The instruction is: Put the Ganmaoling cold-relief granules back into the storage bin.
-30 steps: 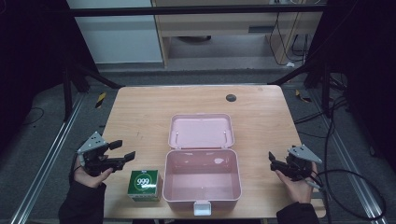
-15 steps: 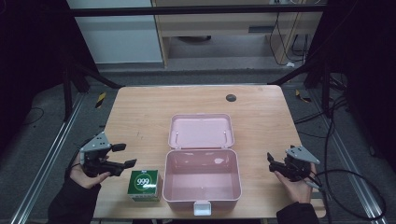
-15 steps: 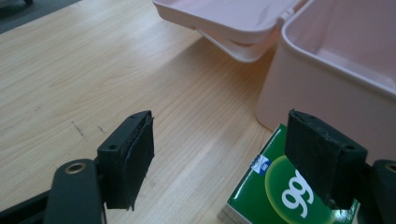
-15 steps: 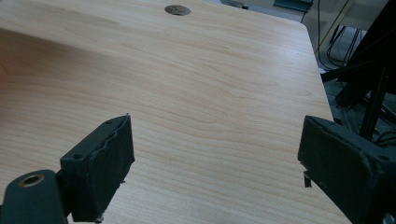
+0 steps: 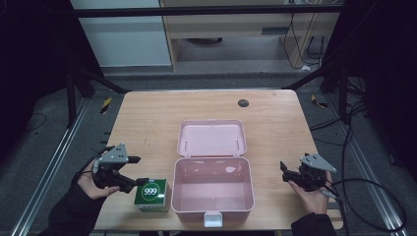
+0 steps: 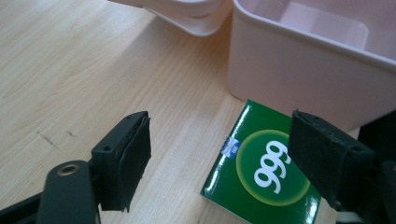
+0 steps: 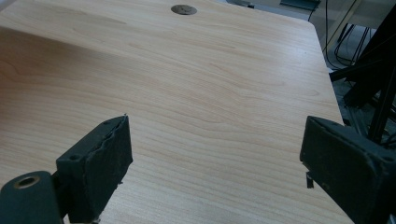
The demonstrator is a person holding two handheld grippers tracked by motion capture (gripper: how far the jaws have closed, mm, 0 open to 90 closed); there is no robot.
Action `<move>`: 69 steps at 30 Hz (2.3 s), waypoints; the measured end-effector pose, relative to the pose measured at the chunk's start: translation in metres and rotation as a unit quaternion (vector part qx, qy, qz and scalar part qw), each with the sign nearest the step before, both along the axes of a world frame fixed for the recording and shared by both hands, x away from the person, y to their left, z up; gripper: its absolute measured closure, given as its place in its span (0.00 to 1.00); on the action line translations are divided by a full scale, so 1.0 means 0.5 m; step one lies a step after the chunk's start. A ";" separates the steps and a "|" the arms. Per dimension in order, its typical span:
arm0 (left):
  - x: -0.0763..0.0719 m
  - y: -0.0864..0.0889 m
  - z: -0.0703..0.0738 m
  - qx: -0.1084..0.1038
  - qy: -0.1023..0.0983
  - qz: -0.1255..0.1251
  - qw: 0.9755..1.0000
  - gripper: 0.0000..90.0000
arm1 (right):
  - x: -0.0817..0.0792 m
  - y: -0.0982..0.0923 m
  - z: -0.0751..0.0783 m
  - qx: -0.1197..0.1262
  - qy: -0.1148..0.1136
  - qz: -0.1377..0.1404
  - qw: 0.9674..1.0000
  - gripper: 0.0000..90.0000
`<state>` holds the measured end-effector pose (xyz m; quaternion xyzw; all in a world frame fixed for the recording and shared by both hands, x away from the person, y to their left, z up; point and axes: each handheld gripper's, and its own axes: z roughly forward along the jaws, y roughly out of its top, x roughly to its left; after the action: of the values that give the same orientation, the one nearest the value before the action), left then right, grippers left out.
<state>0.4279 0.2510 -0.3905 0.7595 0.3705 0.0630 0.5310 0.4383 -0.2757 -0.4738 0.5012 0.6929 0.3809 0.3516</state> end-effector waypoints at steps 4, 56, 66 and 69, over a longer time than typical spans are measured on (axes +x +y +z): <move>-0.005 -0.012 0.001 0.010 0.007 -0.009 1.000 0.21 | 0.000 0.000 0.000 0.000 0.000 0.001 1.000 0.10; -0.048 -0.112 -0.071 0.014 0.085 -0.022 0.996 0.05 | 0.006 0.007 -0.009 -0.024 0.025 0.014 0.999 0.06; -0.054 -0.129 -0.093 0.007 0.095 -0.011 0.995 0.05 | 0.007 0.008 -0.010 -0.026 0.030 0.015 0.999 0.05; -0.054 -0.133 -0.105 0.007 0.097 -0.009 0.995 0.05 | 0.008 0.008 -0.011 -0.029 0.032 0.016 0.999 0.05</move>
<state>0.4008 0.1845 -0.4428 0.7691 0.4129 -0.0129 0.4877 0.4422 -0.2714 -0.4795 0.4914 0.7225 0.3502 0.3373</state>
